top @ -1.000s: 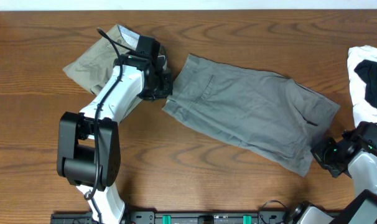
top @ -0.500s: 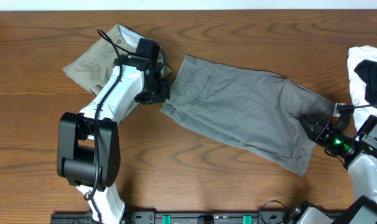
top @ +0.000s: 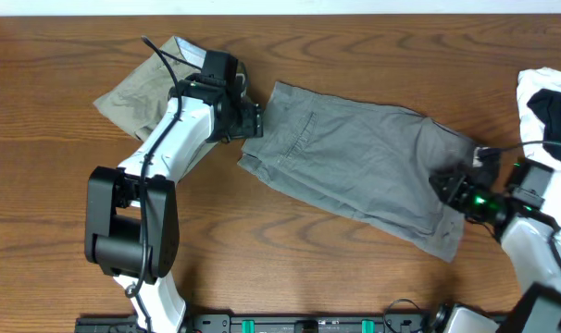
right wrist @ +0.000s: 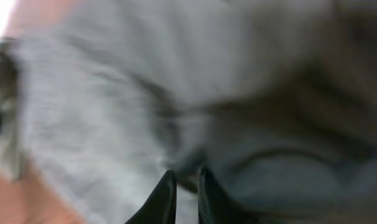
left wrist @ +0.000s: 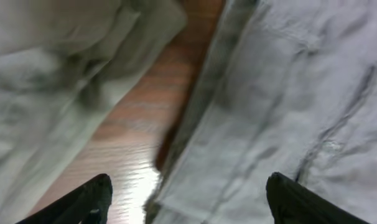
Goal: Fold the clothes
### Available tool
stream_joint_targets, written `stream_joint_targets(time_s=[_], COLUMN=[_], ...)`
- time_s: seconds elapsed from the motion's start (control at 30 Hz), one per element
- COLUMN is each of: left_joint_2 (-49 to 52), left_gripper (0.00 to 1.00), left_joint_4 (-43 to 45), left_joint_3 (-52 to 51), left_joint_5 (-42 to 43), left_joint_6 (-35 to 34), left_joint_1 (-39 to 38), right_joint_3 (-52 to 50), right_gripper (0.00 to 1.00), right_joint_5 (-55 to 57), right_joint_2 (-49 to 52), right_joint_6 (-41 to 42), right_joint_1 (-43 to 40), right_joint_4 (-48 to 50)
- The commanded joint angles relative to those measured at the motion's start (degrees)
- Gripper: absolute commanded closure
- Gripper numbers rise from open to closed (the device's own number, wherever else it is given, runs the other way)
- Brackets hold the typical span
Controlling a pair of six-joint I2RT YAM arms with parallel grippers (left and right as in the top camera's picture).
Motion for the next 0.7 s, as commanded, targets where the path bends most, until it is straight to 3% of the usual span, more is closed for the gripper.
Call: stream_joint_targets(time_s=[0.0,0.2,0.37,0.53,0.67], left_joint_2=[2.8,7.6,11.2,14.3,15.8], left_gripper=[0.18,0.16,0.14,0.14,0.16], left_joint_4=[0.8,2.1,3.8,6.7,8.1], left_joint_3=[-0.3,-0.3,-0.3,-0.3,-0.3], left_joint_5=[4.9,5.7,9.9,23.3,28.2], left_joint_6=[0.3,0.3,0.3,0.3,0.3], left_joint_1=[0.2,0.3,0.3,0.0,-0.7], right_joint_3=[0.2,0.2,0.2,0.2,0.2], right_gripper=[0.89,0.93,0.94,0.94,0.94], right_joint_5=[16.5,26.8,28.9,28.9,28.9], right_joint_2=[5.4,14.2,15.9,15.7,15.7], right_joint_6=[10.8,18.3,19.1,19.0,18.6], right_joint_1=[2.1,1.2,-1.1,-2.1,-2.1], right_joint_4=[0.0,-2.7,-4.1,-4.8,-5.1])
